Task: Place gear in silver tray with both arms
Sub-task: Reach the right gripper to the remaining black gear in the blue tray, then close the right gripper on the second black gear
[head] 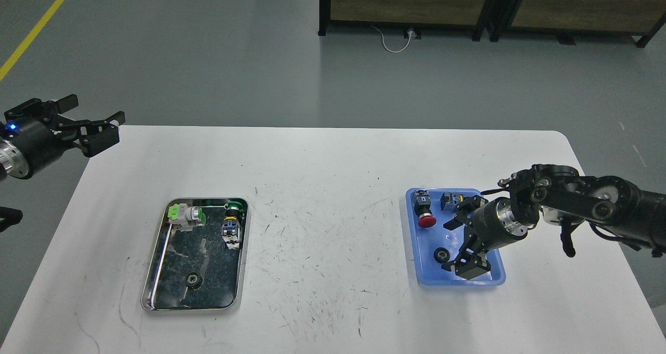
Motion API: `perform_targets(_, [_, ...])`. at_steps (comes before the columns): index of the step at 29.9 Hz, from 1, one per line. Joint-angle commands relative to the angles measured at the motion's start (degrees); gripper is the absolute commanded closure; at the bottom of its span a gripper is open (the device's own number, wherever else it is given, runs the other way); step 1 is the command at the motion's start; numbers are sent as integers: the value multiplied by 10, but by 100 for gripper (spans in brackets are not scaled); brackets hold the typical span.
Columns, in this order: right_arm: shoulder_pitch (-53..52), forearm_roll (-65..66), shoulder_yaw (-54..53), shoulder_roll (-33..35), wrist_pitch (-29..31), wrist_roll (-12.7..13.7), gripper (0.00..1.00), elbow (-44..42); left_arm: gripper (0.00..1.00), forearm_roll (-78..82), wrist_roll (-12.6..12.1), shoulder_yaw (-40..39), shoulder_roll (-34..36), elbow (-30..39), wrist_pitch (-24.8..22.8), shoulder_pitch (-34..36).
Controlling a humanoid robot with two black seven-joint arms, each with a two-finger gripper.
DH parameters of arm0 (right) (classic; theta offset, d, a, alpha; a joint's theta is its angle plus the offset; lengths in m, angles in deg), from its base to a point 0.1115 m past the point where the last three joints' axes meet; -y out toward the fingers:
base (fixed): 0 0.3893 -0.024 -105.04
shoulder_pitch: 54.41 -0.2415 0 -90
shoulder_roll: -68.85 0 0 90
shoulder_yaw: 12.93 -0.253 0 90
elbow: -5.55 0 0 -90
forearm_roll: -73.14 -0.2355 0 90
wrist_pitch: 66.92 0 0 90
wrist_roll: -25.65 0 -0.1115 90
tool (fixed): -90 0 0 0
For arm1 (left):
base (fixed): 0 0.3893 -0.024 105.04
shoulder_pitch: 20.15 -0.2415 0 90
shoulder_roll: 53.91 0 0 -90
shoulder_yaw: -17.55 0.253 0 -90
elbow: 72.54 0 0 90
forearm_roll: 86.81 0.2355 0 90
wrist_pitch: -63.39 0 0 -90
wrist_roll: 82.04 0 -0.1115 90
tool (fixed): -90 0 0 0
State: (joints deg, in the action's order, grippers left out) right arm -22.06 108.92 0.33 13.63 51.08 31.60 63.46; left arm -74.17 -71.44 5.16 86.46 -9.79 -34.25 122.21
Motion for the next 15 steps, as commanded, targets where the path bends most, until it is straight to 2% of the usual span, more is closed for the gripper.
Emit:
perform_targets(1, [10,0,-6,-11,0,-1,7,-13,3,0,0,0,0,0,-1,1])
perform_targets(15, [34,10,-10,-40,0,-4,9,-44,3,1,0,0,-1,0,-1,0])
